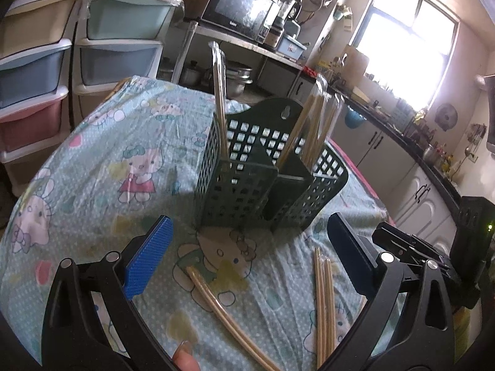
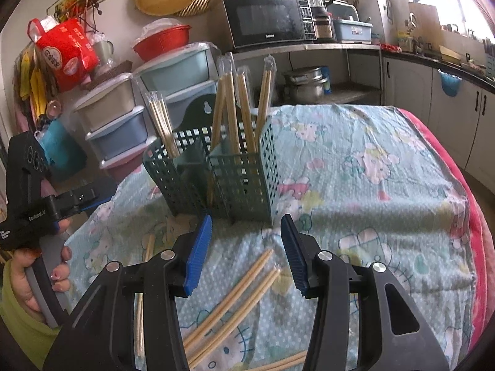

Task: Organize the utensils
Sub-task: 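Move both tools down toward the remaining loose chopsticks, then close the left gripper on a chopstick while the right gripper closes on chopsticks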

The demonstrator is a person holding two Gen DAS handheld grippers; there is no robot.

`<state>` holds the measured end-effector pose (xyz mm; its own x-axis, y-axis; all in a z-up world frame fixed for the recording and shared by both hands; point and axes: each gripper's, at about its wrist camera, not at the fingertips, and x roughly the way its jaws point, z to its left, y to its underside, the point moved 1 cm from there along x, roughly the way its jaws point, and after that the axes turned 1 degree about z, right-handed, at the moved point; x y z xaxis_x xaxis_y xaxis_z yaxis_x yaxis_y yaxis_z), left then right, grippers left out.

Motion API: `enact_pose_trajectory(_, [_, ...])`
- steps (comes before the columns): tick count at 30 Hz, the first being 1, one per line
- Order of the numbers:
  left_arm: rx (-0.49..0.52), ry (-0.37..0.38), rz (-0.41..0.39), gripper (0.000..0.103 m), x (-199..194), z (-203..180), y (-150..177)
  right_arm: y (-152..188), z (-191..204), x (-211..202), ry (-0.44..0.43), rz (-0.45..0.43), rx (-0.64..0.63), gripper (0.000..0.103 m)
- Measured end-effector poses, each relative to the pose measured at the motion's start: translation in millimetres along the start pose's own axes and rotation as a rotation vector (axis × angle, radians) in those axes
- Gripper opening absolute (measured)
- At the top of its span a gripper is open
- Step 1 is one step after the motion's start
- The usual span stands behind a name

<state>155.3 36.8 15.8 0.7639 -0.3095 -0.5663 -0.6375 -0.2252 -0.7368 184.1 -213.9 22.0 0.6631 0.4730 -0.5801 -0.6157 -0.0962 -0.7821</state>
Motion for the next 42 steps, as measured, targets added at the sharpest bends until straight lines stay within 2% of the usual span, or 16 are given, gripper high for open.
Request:
enact_pose_trajectory(13, [-0.004,-0.014,0.099,0.092,19.2,7.0,31.0,21.7,-6.2,16.8,0.010,0.094,0.011,0.045])
enact_pose_trajectory(23, [-0.084,0.001,0.187,0.092,37.1,22.1,50.0,35.4,-9.7,34.2,0.026,0.184,0.014,0.043])
enact_pose_trajectory(25, [-0.096,0.019,0.200,0.087,40.7,23.5,52.7,37.7,-11.8,38.8,0.030,0.202,0.021,0.039])
enact_pose_trajectory(27, [-0.116,0.031,0.220,0.075,46.0,26.2,56.1,38.9,-12.9,43.4,0.036,0.218,0.026,0.037])
enact_pose_trajectory(30, [-0.127,0.014,0.233,0.067,51.3,29.9,59.2,39.7,-14.2,49.8,0.045,0.237,0.027,0.035])
enact_pose_trajectory(42, [-0.093,-0.047,0.254,0.063,62.9,32.1,51.8,39.1,-24.4,78.8,0.086,0.288,0.036,0.024])
